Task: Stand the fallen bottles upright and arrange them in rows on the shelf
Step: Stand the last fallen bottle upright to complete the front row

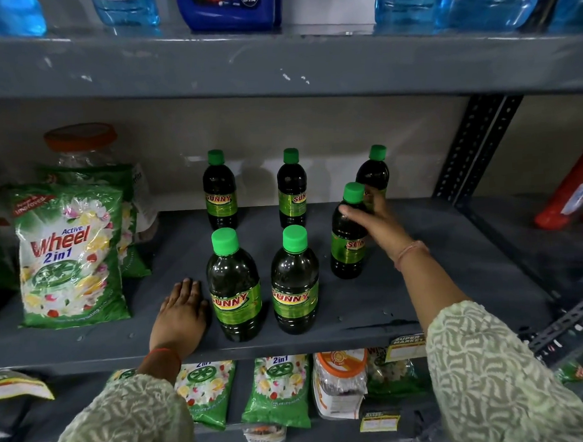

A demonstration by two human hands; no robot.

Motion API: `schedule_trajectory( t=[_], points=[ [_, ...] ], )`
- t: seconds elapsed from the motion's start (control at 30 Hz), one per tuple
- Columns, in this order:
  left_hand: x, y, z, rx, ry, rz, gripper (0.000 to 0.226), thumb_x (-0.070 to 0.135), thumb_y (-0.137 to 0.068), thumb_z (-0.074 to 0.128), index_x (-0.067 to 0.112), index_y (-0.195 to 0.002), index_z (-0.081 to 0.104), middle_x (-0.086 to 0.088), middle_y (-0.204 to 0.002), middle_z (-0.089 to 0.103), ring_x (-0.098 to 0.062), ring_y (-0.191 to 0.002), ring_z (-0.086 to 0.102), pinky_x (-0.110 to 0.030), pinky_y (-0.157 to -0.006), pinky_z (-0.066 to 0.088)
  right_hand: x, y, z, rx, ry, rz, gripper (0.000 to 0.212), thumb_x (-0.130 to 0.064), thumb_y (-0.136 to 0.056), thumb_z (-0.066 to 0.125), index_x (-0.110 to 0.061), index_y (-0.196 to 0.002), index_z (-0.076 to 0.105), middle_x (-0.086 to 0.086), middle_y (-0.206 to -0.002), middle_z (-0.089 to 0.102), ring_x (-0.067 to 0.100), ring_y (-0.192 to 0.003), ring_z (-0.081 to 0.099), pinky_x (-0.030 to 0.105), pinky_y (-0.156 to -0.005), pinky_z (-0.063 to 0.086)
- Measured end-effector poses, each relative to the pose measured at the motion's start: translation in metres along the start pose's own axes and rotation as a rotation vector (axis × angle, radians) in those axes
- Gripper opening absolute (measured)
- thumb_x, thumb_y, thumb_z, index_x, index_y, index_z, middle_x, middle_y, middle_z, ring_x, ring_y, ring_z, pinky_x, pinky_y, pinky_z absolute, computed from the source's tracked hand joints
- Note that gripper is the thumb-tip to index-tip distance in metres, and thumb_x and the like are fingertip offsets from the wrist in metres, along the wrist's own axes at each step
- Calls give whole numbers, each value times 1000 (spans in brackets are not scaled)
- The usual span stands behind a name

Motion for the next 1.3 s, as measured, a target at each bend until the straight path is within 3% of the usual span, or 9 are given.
schedule_trajectory(
  t=[0.07, 0.13, 0.33, 0.67, 0.9, 1.0, 1.07, 1.13, 1.3],
  points=[
    [0, 0, 0, 1, 0, -1, 54, 26, -97, 27, 12, -146, 8, -9, -158, 7, -23, -147, 4, -37, -121, 7, 2, -4, -2, -123, -102, 48, 71, -24, -59, 63, -22, -127, 44, 4, -123, 54, 24, -120, 48, 36, -102, 36],
    [1, 0, 0, -1, 1, -4, 54, 27, -97, 27, 12, -146, 8, -8, -158, 6, -23, -147, 4, -36, -120, 7, 7, -5, -3, -155, -38, 17, 51, -12, -62, 68, -22, -110, 56, 4, -112, 61, 29, -117, 53, 36, -97, 41],
    [3, 1, -2, -2, -1, -6, 54, 26, -97, 27, 12, -146, 9, -9, -158, 6, -23, -147, 4, -37, -120, 7, 7, -4, -7, -13, 13, -23, 53, -12, -61, 82, -19, -101, 48, -15, -90, 54, 8, -89, 56, 32, -86, 42],
    [2, 1, -2, 31, -24, 7, 54, 25, -97, 29, 10, -146, 12, -10, -158, 9, -24, -147, 6, -36, -121, 9, 57, 23, 6, -17, -19, 87, 81, 1, -57, 81, -11, -125, 40, 3, -116, 55, 22, -113, 53, 32, -93, 40],
    [4, 2, -2, 34, -2, 5, 53, 23, -96, 30, 11, -146, 14, -9, -158, 11, -24, -146, 7, -36, -121, 9, 90, 31, 25, 191, 156, 133, 73, -9, -55, 85, -4, -117, 47, 17, -119, 60, 28, -111, 54, 26, -82, 40],
    [4, 4, -3, 24, -5, 2, 53, 24, -96, 30, 11, -146, 14, -9, -158, 11, -24, -146, 7, -36, -121, 9, 95, 44, 22, 171, 238, 129, 73, -16, -55, 86, -3, -116, 48, 20, -118, 59, 35, -118, 47, 38, -94, 41],
    [3, 4, -2, 20, -6, -3, 53, 25, -97, 29, 11, -146, 13, -10, -158, 10, -24, -147, 6, -36, -121, 8, 94, 67, 19, 146, 279, 115, 69, -18, -58, 84, -3, -115, 48, 19, -117, 55, 33, -118, 40, 34, -91, 35],
    [2, 4, -1, 8, -16, -5, 54, 26, -97, 28, 11, -146, 12, -10, -158, 8, -24, -147, 5, -37, -121, 8, 96, 90, 17, 104, 307, 91, 67, -21, -59, 84, -4, -113, 48, 19, -115, 53, 31, -113, 42, 29, -85, 34],
    [3, 4, 0, 10, 17, -19, 54, 25, -97, 30, 10, -146, 13, -11, -157, 11, -26, -146, 7, -39, -121, 9, 100, 123, 17, 55, 315, 68, 73, -31, -56, 84, -9, -116, 48, 16, -115, 56, 31, -112, 48, 40, -94, 43]
  ],
)
Point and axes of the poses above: each hand's wrist, its own y-axis away from the middle knuckle, its own z-axis out of the palm, x = y × z, the point moved 5 cm from there along -y, towards the middle knuckle
